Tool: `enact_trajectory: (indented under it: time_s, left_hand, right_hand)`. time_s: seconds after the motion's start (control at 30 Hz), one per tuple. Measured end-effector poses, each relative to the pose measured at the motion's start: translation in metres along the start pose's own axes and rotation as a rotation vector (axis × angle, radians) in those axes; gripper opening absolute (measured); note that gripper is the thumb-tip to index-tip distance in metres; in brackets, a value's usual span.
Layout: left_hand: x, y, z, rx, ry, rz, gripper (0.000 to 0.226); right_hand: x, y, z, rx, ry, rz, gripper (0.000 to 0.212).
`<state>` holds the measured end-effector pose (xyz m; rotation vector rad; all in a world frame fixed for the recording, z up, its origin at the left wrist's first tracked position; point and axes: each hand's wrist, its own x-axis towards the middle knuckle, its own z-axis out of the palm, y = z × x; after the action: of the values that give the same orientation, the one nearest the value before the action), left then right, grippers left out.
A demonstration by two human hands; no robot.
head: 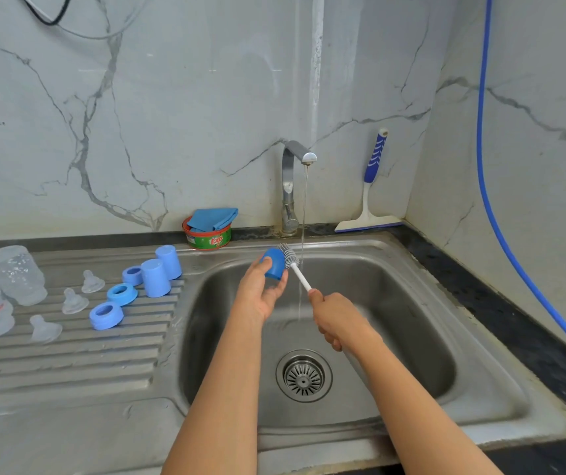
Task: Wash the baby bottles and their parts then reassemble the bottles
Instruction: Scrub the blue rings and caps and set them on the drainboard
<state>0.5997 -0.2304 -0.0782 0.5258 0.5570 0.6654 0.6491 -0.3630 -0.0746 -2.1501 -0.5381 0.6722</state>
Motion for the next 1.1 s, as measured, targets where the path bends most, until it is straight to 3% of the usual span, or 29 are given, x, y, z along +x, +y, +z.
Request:
enact_trajectory:
  time_s: [0.13, 0.3, 0.5, 0.77, 1.0, 1.1]
  left_hand:
    - [-0.003, 0.004, -0.002, -0.057, -0.007, -0.051, 0.039]
    - [-0.002, 0.006, -0.003, -0.027, 0.026, -0.118, 0.044]
    - [0.01, 0.006, -0.006, -0.086, 0.203, 0.077, 0.044]
    - [0.003, 0.002, -0.004, 0.124, 0.111, -0.038, 0.041]
    - [0.01, 0.002, -0.007, 0.156, 0.224, 0.151, 0.039]
    - [0.012, -0.003, -0.007, 0.333, 0.144, 0.126, 0.045]
  right_hand:
    - [0.001, -0.001, -0.001, 0.022, 0.02, -0.024, 0.046]
    - [-0.002, -0.002, -0.011, -0.13, 0.099, -0.145, 0.052]
    - [-0.004, -0.005, -0.009, -0.284, 0.072, -0.239, 0.053]
    - [-0.003, -0.004, -0.018, -0.27, 0.121, -0.211, 0.053]
    - [-0.01, -0.002, -0.016, -0.301, -0.016, -0.13, 0.047]
    - [-0.006, 0.0, -0.013, -0.331, 0.064, -0.176, 0.043]
